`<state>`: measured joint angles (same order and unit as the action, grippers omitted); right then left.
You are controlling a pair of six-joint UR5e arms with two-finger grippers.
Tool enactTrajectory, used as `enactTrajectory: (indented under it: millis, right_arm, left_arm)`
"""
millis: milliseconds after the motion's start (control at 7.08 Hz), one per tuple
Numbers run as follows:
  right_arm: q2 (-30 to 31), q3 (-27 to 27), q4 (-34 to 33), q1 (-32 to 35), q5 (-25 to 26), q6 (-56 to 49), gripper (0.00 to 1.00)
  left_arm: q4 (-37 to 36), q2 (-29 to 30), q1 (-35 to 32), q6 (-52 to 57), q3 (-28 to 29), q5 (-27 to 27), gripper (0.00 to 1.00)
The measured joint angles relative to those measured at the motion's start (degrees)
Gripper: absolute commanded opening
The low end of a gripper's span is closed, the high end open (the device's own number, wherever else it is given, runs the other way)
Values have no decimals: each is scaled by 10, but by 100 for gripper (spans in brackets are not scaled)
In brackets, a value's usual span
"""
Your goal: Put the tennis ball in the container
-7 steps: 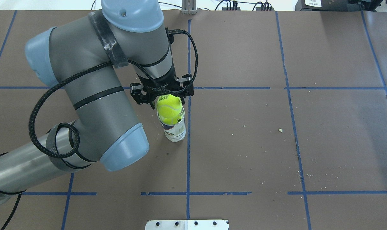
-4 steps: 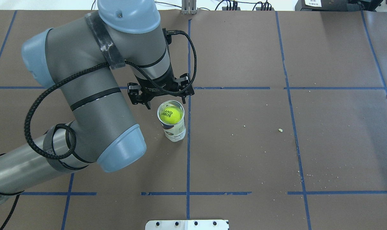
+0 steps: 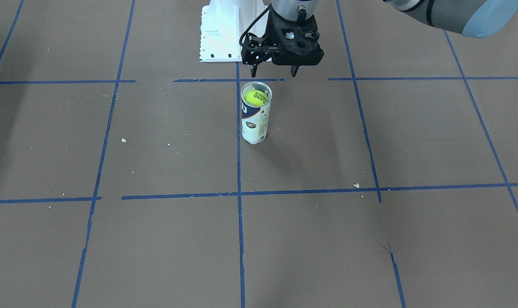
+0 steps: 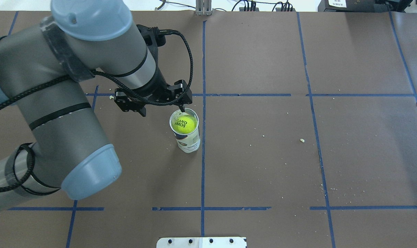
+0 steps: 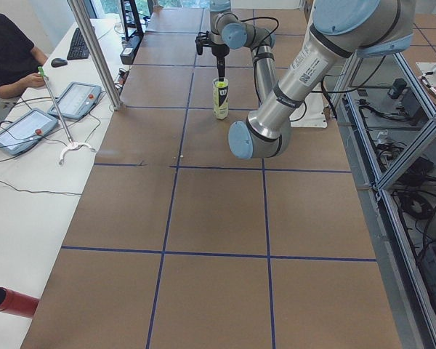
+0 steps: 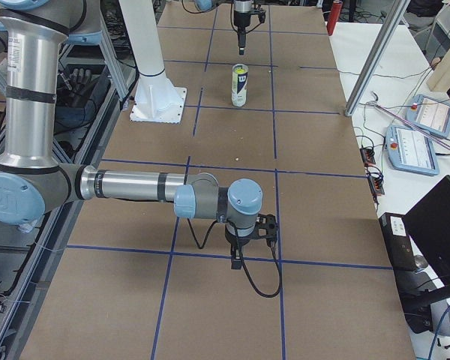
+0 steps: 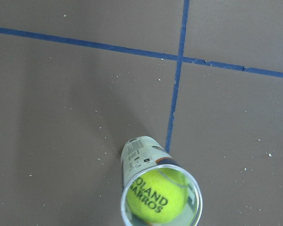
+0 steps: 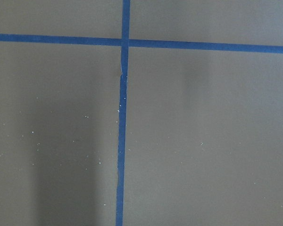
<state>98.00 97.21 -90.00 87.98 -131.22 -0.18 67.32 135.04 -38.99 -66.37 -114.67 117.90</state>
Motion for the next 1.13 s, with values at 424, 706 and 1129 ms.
enactTrajectory:
  millis: [424, 706, 1129]
  right_arm:
    - [0, 0, 0, 0, 0, 0, 100]
    - [0, 0, 0, 0, 0, 0, 100]
    - [0, 0, 0, 0, 0, 0, 100]
  left_arm:
    - [22, -95, -142, 276, -2, 10, 100]
    - [68, -202, -270, 447, 32, 57, 100]
    - [161, -322, -449, 739, 194, 137, 100]
